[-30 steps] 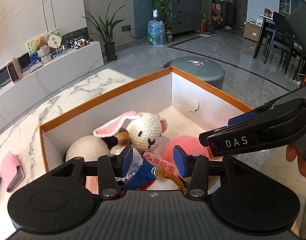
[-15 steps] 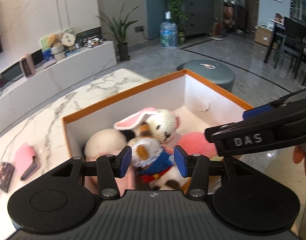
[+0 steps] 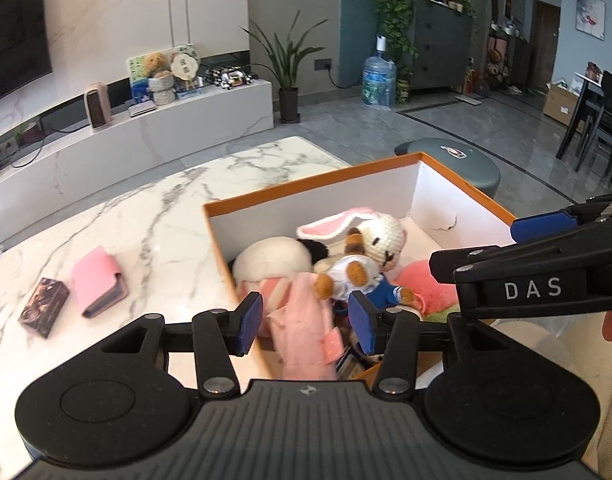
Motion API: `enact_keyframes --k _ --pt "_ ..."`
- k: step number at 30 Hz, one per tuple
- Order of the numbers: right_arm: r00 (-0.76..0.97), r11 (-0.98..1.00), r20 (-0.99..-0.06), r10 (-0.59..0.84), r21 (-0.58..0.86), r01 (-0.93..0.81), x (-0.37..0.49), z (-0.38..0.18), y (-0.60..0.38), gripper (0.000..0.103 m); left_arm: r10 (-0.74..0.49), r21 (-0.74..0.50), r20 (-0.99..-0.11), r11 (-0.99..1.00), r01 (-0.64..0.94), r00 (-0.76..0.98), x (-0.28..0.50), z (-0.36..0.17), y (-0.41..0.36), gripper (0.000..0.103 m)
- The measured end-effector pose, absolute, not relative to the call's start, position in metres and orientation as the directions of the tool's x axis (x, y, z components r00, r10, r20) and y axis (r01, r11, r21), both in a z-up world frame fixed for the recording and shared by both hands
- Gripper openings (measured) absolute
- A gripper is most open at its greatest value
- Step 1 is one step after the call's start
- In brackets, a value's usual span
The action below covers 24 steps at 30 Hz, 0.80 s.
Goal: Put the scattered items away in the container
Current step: 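Withdraw both tools from the box back over the table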
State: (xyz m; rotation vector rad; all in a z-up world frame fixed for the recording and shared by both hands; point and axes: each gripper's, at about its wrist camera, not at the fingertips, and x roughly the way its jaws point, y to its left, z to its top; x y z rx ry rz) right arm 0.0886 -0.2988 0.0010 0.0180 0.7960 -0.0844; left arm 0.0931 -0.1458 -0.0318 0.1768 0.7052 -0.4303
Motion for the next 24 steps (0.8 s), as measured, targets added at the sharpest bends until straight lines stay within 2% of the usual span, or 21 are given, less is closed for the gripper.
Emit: enact_keyframes --k 24 --pt "0.75 0.993 -0.661 -0.024 -0.105 -0.061 0.086 0.015 -0.173 0.086 -0.223 -0.081 -0.637 0.971 0.224 0.738 0.088 -0.033 -0.028 0.058"
